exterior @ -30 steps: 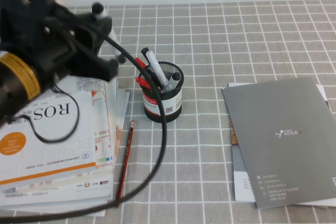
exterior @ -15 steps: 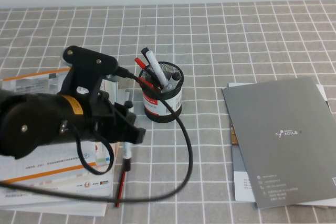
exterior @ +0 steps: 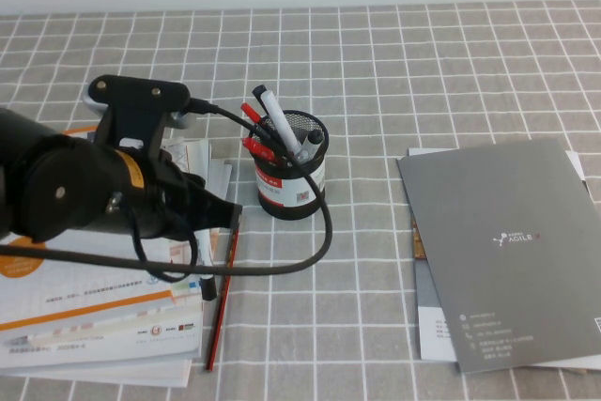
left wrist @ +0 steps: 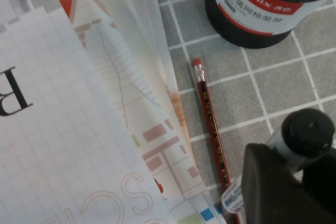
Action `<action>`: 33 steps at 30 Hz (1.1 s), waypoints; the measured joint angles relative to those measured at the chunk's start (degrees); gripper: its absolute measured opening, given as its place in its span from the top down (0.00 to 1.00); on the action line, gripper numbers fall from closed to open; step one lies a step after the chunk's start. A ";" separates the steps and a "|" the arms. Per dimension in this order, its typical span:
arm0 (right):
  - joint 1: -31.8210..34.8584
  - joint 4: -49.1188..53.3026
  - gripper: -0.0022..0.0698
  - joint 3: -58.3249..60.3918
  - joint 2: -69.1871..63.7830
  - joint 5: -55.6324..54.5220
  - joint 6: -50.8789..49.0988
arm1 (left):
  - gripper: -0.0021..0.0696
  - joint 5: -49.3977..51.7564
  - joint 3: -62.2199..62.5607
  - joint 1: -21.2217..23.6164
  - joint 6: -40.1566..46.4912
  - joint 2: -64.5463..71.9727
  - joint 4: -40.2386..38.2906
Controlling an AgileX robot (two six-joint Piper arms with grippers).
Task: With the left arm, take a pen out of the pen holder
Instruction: 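Take a marker out of the pen holder and lay it on the table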
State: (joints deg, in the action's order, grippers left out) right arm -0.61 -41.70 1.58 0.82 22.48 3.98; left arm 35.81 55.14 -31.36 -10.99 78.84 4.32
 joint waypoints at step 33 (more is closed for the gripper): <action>0.00 0.00 0.99 0.00 0.00 0.00 0.00 | 0.82 -16.19 0.69 1.06 -7.64 12.68 6.97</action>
State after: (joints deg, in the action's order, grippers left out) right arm -0.61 -41.70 1.58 0.82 22.48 3.98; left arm 19.62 55.83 -30.30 -18.63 91.52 11.29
